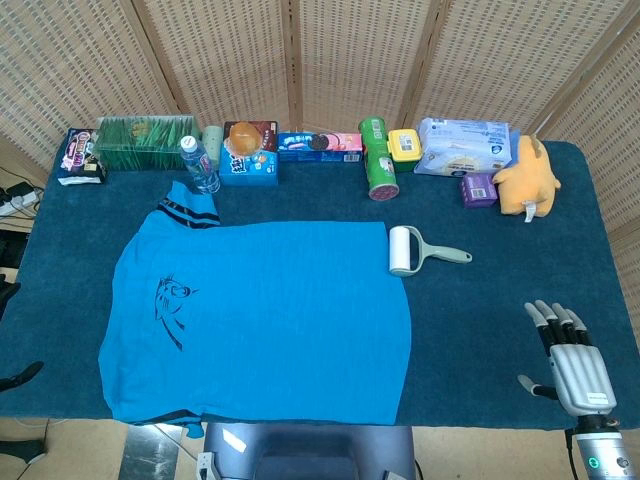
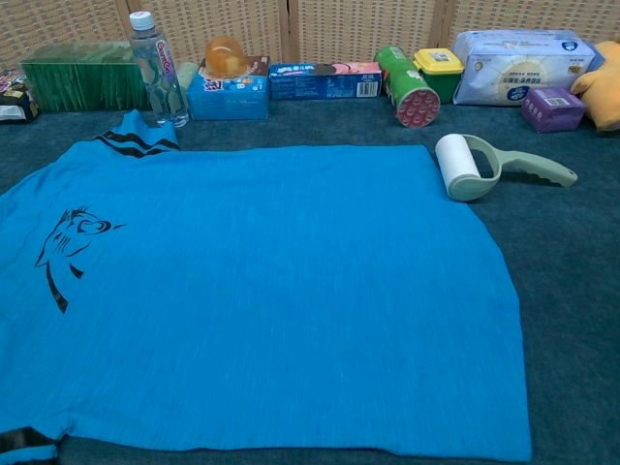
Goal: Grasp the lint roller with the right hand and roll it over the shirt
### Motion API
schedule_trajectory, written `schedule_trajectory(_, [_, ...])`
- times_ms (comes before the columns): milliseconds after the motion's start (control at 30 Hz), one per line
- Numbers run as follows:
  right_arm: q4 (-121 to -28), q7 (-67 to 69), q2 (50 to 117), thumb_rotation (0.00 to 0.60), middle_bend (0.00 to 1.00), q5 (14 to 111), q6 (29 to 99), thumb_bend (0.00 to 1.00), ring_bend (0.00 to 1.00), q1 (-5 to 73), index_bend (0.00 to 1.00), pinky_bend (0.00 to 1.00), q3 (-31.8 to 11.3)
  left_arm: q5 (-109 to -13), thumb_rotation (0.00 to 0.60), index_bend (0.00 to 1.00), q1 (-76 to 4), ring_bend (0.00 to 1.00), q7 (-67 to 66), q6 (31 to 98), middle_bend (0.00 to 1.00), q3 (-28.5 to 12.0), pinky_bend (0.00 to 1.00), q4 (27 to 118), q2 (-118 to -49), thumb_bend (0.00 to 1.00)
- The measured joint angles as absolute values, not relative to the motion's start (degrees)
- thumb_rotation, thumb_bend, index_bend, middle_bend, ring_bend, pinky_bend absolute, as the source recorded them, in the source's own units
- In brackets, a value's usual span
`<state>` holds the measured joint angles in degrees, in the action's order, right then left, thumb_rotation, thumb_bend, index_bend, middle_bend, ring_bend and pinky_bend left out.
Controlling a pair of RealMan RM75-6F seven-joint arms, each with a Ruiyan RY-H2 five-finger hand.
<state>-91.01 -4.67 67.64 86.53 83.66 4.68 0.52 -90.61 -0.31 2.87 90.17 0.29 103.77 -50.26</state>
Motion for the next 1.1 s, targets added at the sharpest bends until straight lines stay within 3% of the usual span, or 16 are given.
schedule_trajectory(267, [-89.9, -2.3, 68.2, 0.600, 0.00, 85.8, 82.1, 0.00, 0.00, 5.8, 0.00, 0.02, -0.9, -89.7, 0.600, 0.00, -0.6, 0.00, 2.5, 89.4, 0.00, 0.0, 0.08, 104.0, -50.2, 0.12])
schedule_trajectory(467, [-88.4, -2.3, 68.7, 0.600, 0.00, 83.1, 77.1, 0.00, 0.00, 9.6, 0.00, 0.02, -4.0, -88.9, 0.600, 0.00, -1.4, 0.00, 1.9, 88.2, 0.00, -0.5, 0.08, 104.6, -50.2, 0.12])
schedule_trajectory(800, [-81.6, -4.9, 72.2, 0.600, 0.00, 75.6, 62.0, 0.00, 0.00, 22.2, 0.00, 0.02, -11.1, -88.7, 0.600, 0.00, -1.3, 0.00, 0.0, 88.3, 0.00, -0.5, 0.08, 105.3, -50.7, 0.12])
schedule_trajectory(1100, [-70.6, -4.6, 77.7, 0.600, 0.03, 70.5, 49.9, 0.00, 0.00, 30.9, 0.00, 0.02, -13.4, -85.1, 0.600, 0.00, -2.4, 0.00, -2.7, 85.9, 0.00, -1.4, 0.08, 106.7, -51.1, 0.12])
